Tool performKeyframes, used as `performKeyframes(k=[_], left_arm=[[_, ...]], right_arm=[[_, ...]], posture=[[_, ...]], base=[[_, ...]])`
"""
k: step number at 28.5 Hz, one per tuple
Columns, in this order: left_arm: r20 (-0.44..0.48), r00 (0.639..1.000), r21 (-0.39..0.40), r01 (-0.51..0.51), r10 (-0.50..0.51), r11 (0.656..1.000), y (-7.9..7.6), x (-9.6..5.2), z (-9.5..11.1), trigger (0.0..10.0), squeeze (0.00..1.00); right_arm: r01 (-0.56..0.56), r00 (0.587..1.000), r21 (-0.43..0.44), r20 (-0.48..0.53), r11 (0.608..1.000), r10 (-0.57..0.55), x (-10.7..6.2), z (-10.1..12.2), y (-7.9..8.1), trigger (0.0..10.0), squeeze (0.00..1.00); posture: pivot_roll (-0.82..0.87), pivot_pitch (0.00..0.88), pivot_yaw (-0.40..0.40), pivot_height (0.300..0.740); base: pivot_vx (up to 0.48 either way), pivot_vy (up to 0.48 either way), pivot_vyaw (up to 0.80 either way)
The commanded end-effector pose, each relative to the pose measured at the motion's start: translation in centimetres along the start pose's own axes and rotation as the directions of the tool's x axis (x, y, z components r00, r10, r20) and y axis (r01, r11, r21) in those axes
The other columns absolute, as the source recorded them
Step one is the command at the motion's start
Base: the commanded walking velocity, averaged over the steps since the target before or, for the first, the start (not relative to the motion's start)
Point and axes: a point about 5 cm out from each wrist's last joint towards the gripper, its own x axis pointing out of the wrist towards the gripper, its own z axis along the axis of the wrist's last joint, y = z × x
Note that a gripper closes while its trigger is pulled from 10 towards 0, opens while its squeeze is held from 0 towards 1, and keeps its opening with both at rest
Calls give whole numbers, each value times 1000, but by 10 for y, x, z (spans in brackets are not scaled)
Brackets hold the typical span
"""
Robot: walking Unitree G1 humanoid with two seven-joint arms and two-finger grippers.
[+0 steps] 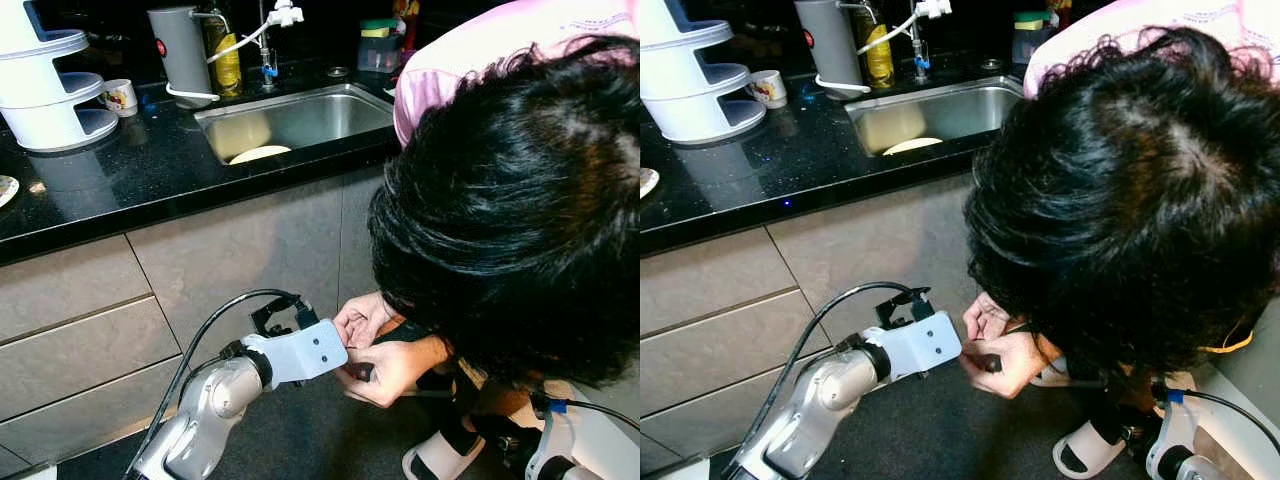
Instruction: Kitchen organization
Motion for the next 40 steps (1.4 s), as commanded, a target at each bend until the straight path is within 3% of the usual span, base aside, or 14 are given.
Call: performKeyframes(k=[1, 40], left_arm=[[-6, 1000, 8, 8, -8, 1000, 1, -2, -2, 10000, 0], [-8, 1000, 9, 8, -7, 1000, 6, 0, -3, 10000, 0]], right_arm=[[-4, 1000, 3, 4, 1000, 4, 1, -1, 2, 10000, 0], [-8, 1000, 3, 7, 1000, 8, 5, 3, 4, 10000, 0]], posture=[[-6, 0, 20, 740], [-23, 0, 28, 740]], base=[[0, 0, 0], [0, 0, 0]])
